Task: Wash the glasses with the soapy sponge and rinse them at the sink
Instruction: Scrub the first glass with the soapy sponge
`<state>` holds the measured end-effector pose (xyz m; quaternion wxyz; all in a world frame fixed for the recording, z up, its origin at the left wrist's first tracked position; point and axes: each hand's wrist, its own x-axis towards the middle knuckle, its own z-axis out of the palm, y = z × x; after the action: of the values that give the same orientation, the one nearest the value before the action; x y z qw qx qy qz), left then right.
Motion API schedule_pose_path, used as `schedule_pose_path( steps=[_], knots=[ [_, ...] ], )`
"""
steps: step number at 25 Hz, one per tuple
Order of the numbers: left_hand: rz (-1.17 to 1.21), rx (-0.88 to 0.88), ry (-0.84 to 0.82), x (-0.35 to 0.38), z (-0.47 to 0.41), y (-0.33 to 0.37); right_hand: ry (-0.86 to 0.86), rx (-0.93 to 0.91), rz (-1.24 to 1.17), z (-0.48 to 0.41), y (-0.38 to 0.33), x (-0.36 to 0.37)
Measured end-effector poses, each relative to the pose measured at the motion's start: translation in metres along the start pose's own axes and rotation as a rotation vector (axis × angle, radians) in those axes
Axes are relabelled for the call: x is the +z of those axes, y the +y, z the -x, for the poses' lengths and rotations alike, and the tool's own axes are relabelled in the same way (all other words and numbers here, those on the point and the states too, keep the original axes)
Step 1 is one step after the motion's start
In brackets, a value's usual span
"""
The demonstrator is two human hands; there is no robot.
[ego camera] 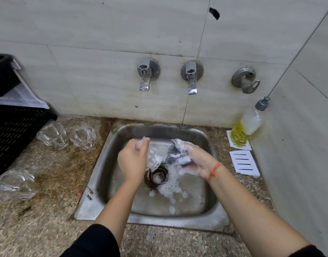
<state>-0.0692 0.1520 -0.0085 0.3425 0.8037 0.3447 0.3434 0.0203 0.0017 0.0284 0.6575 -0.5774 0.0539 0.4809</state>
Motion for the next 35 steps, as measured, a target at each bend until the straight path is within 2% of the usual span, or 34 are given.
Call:
schedule_pose_path(
  steps=[2, 4, 7, 11, 15, 17, 19, 20, 23, 24, 26, 29, 31, 33, 35],
  knots=[
    [0.267, -0.319, -0.208, 0.003, -0.009, 0.000, 0.093, -0.210, 0.395, 0.006, -0.006, 0.008],
    [0.538, -0.672, -0.427, 0.006, -0.015, 0.004, 0.148, -0.329, 0.607, 0.004, -0.003, 0.018],
    [0.751, -0.952, -0.673, 0.004, -0.020, 0.007, 0.125, -0.385, 0.611, 0.003, 0.005, 0.027],
    [0.916, -1.248, -0.814, -0.008, -0.016, 0.010, -0.056, -0.215, 0.345, 0.000, 0.019, 0.025],
    [0.907, -1.349, -0.742, -0.004, -0.015, 0.007, -0.050, -0.013, -0.181, -0.005, 0.026, 0.027],
    [1.047, -1.335, -0.647, -0.005, -0.015, 0.009, 0.022, 0.054, -0.265, -0.009, 0.025, 0.031],
    [1.094, -1.197, -0.536, -0.002, -0.005, 0.012, 0.080, 0.113, -0.345, -0.014, 0.023, 0.037],
    [1.087, -1.067, -0.491, -0.003, 0.002, 0.014, 0.096, 0.129, -0.370, -0.014, 0.021, 0.040],
    [0.852, -0.565, -0.541, -0.013, 0.016, 0.016, 0.104, 0.188, -0.396, -0.005, 0.017, 0.044],
    [0.774, -0.446, -0.582, -0.017, 0.017, 0.016, 0.111, 0.197, -0.433, -0.001, 0.016, 0.043],
    [0.691, -0.364, -0.629, -0.019, 0.015, 0.009, 0.150, 0.205, -0.546, 0.009, 0.014, 0.040],
    [0.775, -0.522, -0.563, -0.011, 0.013, 0.006, 0.109, 0.131, -0.562, 0.008, 0.016, 0.037],
    [0.897, -0.725, -0.506, -0.004, 0.014, 0.002, 0.158, 0.012, -0.326, -0.002, 0.015, 0.034],
    [1.066, -0.976, -0.490, -0.004, 0.013, 0.006, 0.305, -0.217, 0.239, -0.007, 0.016, 0.030],
    [1.133, -1.185, -0.441, -0.007, 0.011, 0.014, 0.441, -0.490, 0.759, -0.001, 0.019, 0.030]
  ],
)
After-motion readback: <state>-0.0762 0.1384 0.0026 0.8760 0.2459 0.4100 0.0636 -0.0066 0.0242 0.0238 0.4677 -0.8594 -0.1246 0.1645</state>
